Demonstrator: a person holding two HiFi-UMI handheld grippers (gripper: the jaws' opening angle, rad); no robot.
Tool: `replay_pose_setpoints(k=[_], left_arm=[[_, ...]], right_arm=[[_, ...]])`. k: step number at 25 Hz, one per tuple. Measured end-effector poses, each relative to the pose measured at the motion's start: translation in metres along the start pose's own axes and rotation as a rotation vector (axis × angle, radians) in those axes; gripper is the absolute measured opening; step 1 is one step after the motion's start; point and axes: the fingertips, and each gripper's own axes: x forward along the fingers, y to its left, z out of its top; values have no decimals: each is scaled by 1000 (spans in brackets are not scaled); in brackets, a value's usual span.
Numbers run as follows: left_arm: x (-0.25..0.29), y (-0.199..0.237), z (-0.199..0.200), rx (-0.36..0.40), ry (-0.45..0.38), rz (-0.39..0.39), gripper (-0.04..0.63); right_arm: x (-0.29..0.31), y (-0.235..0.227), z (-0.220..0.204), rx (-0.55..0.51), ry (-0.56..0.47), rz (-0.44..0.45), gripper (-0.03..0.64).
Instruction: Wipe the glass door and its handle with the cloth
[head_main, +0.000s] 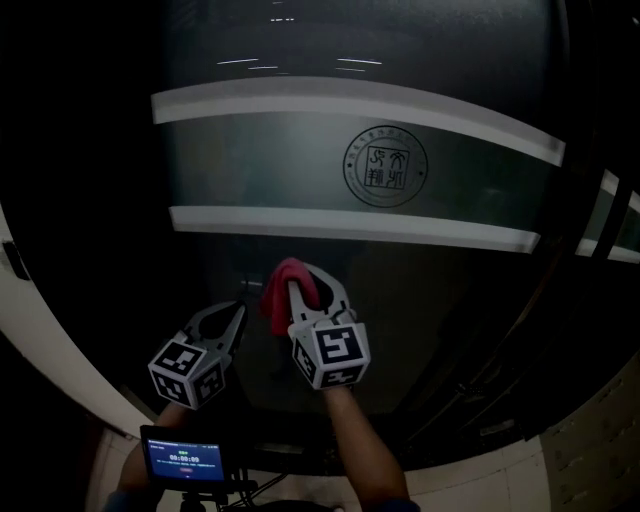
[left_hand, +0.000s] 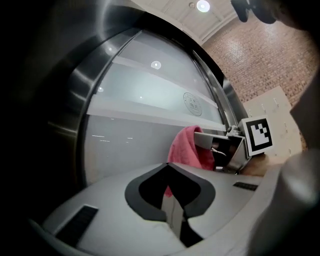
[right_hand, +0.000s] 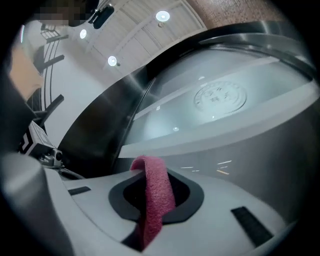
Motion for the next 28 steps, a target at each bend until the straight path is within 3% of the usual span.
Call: replay_pose_setpoints(k=[6, 11, 17, 28], left_arm=[[-36, 51, -33, 53, 47, 91, 12], [-47, 72, -46, 42, 66, 144, 12], [-16, 33, -54, 20, 71, 83, 12], [85, -121, -44, 12, 39, -142, 12]], right_arm=[[53, 100, -60, 57, 67, 136, 29], [70, 128, -73, 65, 67, 175, 29], [38, 67, -74, 54, 74, 76, 29], [-87, -111, -55, -55, 141, -147, 29]])
